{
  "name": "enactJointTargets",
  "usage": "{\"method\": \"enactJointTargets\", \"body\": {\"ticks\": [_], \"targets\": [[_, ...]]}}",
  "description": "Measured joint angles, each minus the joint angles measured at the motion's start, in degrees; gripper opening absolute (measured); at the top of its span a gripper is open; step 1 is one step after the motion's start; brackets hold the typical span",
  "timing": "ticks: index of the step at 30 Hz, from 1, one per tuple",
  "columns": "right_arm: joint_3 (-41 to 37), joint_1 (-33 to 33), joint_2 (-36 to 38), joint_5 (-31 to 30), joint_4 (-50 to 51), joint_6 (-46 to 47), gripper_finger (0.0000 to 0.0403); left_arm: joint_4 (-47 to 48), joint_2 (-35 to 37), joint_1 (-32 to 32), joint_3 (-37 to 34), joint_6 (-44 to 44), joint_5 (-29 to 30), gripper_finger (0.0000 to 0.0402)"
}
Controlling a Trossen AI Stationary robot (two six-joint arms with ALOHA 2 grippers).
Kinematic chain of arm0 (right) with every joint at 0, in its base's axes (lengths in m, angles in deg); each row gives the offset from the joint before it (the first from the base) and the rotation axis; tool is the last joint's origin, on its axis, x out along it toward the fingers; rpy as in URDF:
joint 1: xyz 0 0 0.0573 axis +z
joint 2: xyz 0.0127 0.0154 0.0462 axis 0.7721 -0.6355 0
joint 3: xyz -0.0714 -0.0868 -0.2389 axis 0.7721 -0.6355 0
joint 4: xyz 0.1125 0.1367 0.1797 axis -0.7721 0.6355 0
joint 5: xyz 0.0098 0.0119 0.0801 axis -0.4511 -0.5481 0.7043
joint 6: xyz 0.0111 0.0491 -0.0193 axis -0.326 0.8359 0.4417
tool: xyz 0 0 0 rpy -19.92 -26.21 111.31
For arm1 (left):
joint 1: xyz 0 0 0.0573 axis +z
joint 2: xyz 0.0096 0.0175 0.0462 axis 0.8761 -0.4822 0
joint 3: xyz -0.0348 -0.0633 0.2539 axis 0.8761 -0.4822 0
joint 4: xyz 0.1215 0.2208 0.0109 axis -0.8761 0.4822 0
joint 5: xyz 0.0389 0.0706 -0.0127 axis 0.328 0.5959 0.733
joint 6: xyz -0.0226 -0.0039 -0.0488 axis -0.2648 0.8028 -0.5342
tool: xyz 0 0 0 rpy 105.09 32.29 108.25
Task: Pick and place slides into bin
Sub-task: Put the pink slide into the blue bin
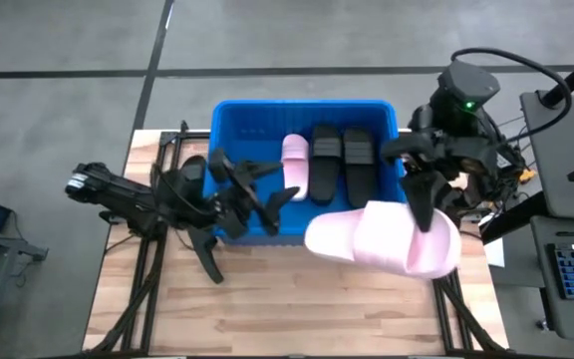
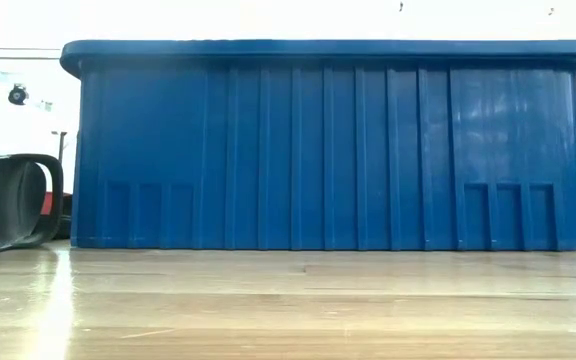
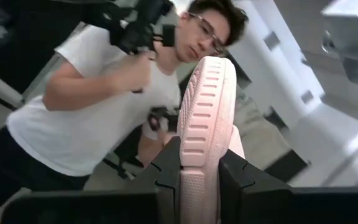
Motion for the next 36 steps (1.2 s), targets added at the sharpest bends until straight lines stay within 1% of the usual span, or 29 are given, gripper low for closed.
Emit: {"method": "enactJointTargets", "body": {"ticks": [4,7,9,12,13,16,17,20,24,26,30,36], "targets": [[0.0,0.0,-0.1,-1.3,-0.1,1.6,0.0045,-1.6,-3.2,0.0,3.8,8.5,-0.5,0.0249],[0.0,0.0,-0.1,-1.6,-0.1,2.1,0.0045,-1.7,-4.9,0.0,6.8,10.7,-2.1,0.0249],[0.0,0.0,-0.1,-2.0,-0.7,2.1,0.0045,-1.5,-5.9,0.0,8.8,9.6,-3.6,0.0249],[0.0,0.1,-0.1,-4.5,-2.8,3.0,0.0045,-0.2,-7.1,0.0,12.7,1.7,-6.5,0.0249],[0.0,0.1,-0.1,-4.9,-3.1,3.4,0.0045,1.1,-7.2,0.0,13.7,0.2,-8.5,0.0249],[0.0,0.1,-0.1,-4.9,-3.2,4.1,0.0045,5.7,-7.2,0.0,15.7,-0.5,-15.5,0.0249],[0.0,0.1,-0.1,-4.9,-3.2,4.1,0.0045,6.4,-7.5,0.0,16.3,-0.6,-16.9,0.0249],[0.0,0.1,-0.1,-4.9,-3.2,4.1,0.0044,6.6,-8.0,0.0,16.8,0.7,-17.8,0.0249],[0.0,0.1,-0.1,-4.9,-3.2,4.6,0.0044,8.9,-7.9,0.3,16.9,9.5,-18.4,0.0249],[-0.1,0.1,-0.2,-4.9,-3.2,4.6,0.0044,9.6,-8.0,0.4,16.9,11.5,-19.0,0.0249],[-0.2,0.1,-1.0,-4.9,-4.3,5.1,0.0044,9.4,-8.0,1.3,16.8,5.5,-21.9,0.0249],[-0.3,0.1,-2.6,-4.8,-6.9,5.7,0.0044,9.5,-7.9,1.7,16.8,4.9,-22.8,0.0249]]}}
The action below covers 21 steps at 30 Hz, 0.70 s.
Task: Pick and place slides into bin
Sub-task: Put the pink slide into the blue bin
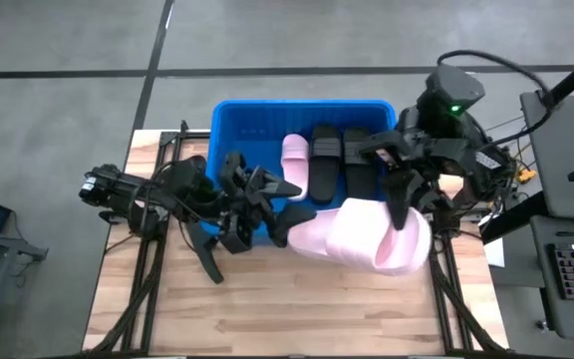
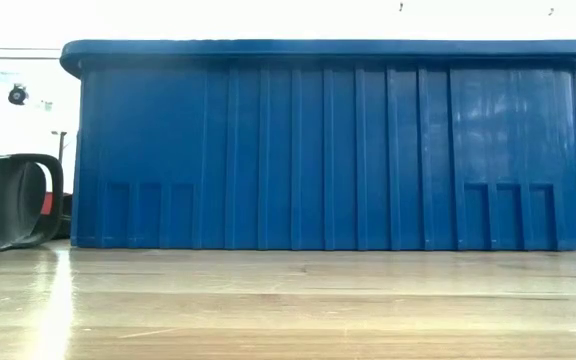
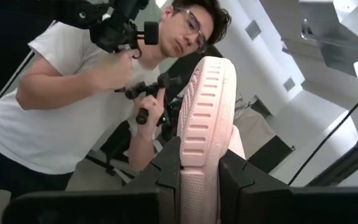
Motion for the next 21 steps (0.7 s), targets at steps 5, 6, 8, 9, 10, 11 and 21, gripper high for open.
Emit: {"method": "enactJointTargets", "body": {"ticks": [5,6,8,9,10,11,21], "targets": [[0.1,-0.1,-2.3,0.4,-3.0,1.4,0.0044,0.5,0.0,-0.1,-0.4,-0.1,-0.4,0.0249],[0.1,-0.1,-2.7,0.5,-4.0,1.9,0.0044,0.5,0.0,-0.1,-0.5,-0.2,-0.4,0.0249],[0.1,-0.1,-3.2,0.5,-5.8,3.2,0.0044,0.6,0.0,-0.1,-0.5,-0.2,-0.4,0.0249],[0.1,-0.2,-3.6,0.5,-6.6,3.5,0.0044,0.5,0.1,-0.1,-0.5,-0.2,-0.4,0.0249],[0.1,-0.2,-3.7,0.5,-7.2,4.2,0.0044,0.4,0.1,-0.1,-0.5,-0.2,-0.4,0.0249],[0.1,-0.4,-3.7,0.5,-7.4,4.8,0.0044,0.4,0.1,-0.1,-0.5,-0.2,-0.4,0.0249],[0.1,-1.2,-3.7,-0.2,-8.9,14.3,0.0043,2.1,2.6,-0.1,-0.5,-0.4,3.8,0.0249]]}}
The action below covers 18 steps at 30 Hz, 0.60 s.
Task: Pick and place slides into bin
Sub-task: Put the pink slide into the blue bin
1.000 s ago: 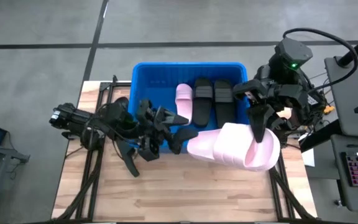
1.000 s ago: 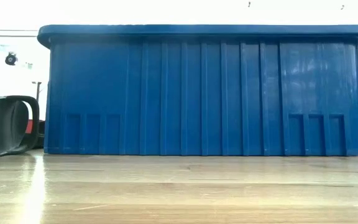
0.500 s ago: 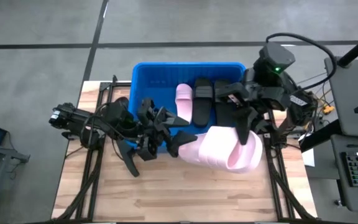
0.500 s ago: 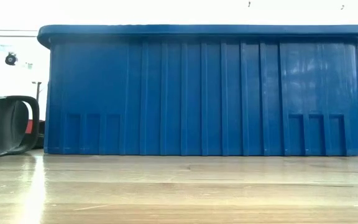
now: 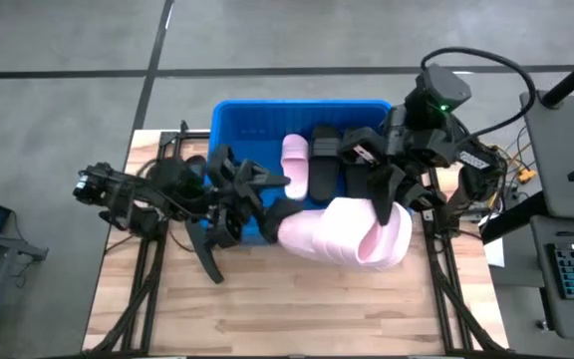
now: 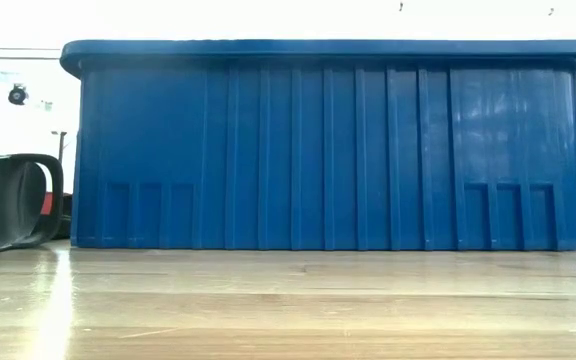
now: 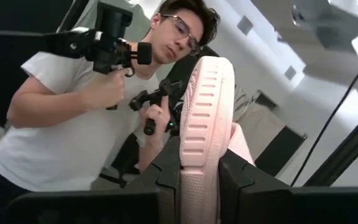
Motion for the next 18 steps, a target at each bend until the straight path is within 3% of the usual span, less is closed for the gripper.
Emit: {"method": "enactJointTargets", "body": {"ticks": [11,18], "targets": [[-0.3,0.2,0.1,0.1,0.1,17.7,0.0042,-0.1,0.9,0.1,-0.2,-2.4,2.7,0.0249],[-0.2,0.6,1.4,-1.4,-0.8,16.1,0.0042,0.7,0.7,-0.1,-0.2,-2.6,2.4,0.0249]]}}
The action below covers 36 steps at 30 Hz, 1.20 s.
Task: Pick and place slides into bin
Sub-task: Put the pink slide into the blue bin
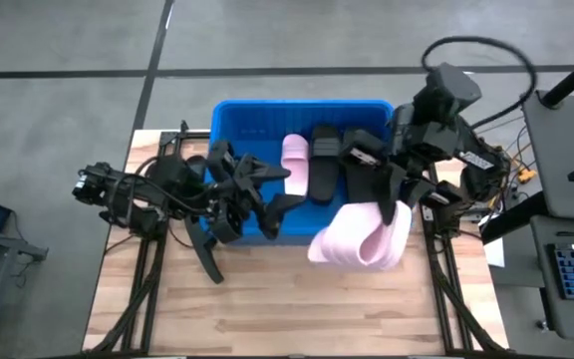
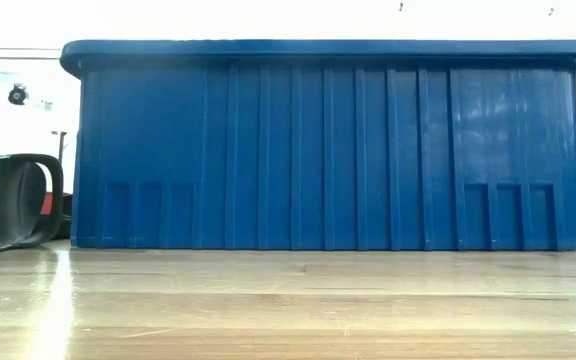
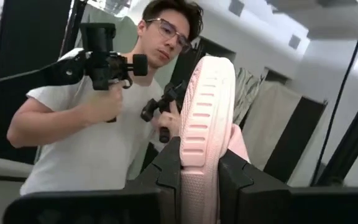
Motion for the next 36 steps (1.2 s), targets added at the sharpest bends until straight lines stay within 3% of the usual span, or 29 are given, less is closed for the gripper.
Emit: {"method": "enactJointTargets", "body": {"ticks": [5,18,24,36], "targets": [[-0.1,-0.7,-0.2,-0.2,0.3,-3.7,0.0042,0.0,0.0,-0.6,0.0,0.0,-2.6,0.0249],[-1.0,-4.0,-1.1,-1.6,0.1,-5.6,0.0042,2.5,0.0,-1.3,-0.2,0.0,-2.9,0.0249],[-2.6,-4.5,-1.1,-3.1,-0.3,-5.7,0.0042,1.1,-0.1,-1.4,-0.2,0.0,-7.0,0.0249],[-3.8,-4.5,-1.1,-4.5,-2.0,-4.7,0.0041,-0.4,-0.5,-1.3,-0.2,0.0,-6.6,0.0245]]}}
